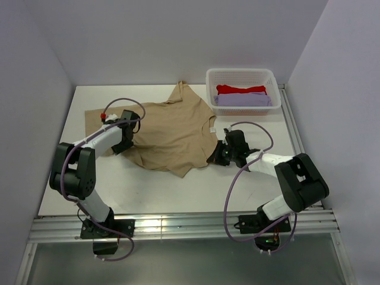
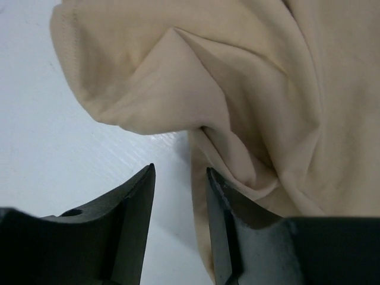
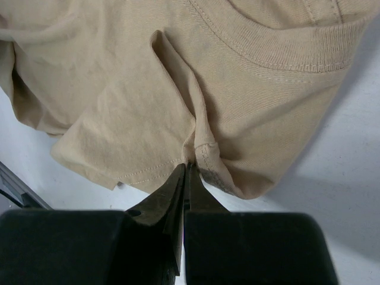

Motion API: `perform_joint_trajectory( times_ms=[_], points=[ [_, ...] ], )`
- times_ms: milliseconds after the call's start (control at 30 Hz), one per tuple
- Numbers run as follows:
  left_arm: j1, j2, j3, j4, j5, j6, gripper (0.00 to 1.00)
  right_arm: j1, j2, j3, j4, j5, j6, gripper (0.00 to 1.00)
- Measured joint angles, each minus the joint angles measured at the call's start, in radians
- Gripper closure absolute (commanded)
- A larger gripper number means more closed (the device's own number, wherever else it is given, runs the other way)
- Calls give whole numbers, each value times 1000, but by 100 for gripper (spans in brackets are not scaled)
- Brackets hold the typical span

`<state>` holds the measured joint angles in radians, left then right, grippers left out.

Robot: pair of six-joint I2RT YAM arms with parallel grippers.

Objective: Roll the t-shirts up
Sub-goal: Flatten the tshirt

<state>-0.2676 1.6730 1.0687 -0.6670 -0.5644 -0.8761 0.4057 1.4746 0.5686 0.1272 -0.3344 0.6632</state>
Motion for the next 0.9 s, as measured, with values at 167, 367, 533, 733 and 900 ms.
perform_joint_trajectory(
  times_ms=[167,367,533,733,900],
  points=[
    [15,0,1,-10,-22,2,57,0,3,0,0,0,0,100],
    [74,0,1,16,-19,26,60,0,11,0,0,-3,0,100],
    [92,34,24,26,-37,38,68,1,14,0,0,-3,0,100],
    [92,98,56,63,-36,64,65,1,15,0,0,-3,0,100],
    [92,107,58,80,-34,75,65,1,15,0,0,-3,0,100]
  ],
)
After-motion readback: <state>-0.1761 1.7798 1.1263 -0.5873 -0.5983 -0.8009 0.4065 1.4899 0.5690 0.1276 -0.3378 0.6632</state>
